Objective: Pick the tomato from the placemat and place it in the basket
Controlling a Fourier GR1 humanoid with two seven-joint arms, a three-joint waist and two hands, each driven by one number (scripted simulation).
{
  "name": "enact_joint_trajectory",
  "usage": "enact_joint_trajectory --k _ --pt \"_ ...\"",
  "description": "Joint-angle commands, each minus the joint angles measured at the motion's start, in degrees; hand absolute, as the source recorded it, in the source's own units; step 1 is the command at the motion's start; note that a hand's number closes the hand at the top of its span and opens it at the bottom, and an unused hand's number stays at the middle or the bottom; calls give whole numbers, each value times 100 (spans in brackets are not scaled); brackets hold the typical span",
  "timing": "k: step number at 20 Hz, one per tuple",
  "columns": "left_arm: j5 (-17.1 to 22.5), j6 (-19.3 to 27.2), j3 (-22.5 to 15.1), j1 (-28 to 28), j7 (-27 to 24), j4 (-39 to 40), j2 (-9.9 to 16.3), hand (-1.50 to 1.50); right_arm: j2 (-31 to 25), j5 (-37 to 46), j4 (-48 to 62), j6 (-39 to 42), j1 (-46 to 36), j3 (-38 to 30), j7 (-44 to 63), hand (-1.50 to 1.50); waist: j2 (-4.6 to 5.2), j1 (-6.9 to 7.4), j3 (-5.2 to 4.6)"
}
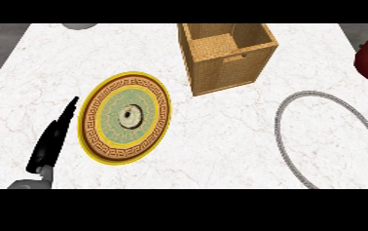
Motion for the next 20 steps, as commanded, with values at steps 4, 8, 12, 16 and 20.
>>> enact_joint_trajectory --k 4,8,12,16,20 --pt "7 -167 173 -122 -111 329 3 0 -235 -1026 286 1018 -1229 -374 1083 150 28 -9 -7" --pt "-184 -117 117 -208 -140 284 -11 0 368 -615 611 804 -2109 562 2236 150 31 49 -11" --pt "-63 -265 312 89 -182 55 86 0 484 -953 811 663 -2087 572 2310 150 30 47 -7" --pt "-4 -447 354 -350 -44 337 23 0 754 -662 1425 89 -2173 1115 2303 150 47 43 -7" --pt "-249 -198 214 -400 264 129 -201 0 831 -430 2055 -221 -2374 1485 2344 150 50 69 -6"
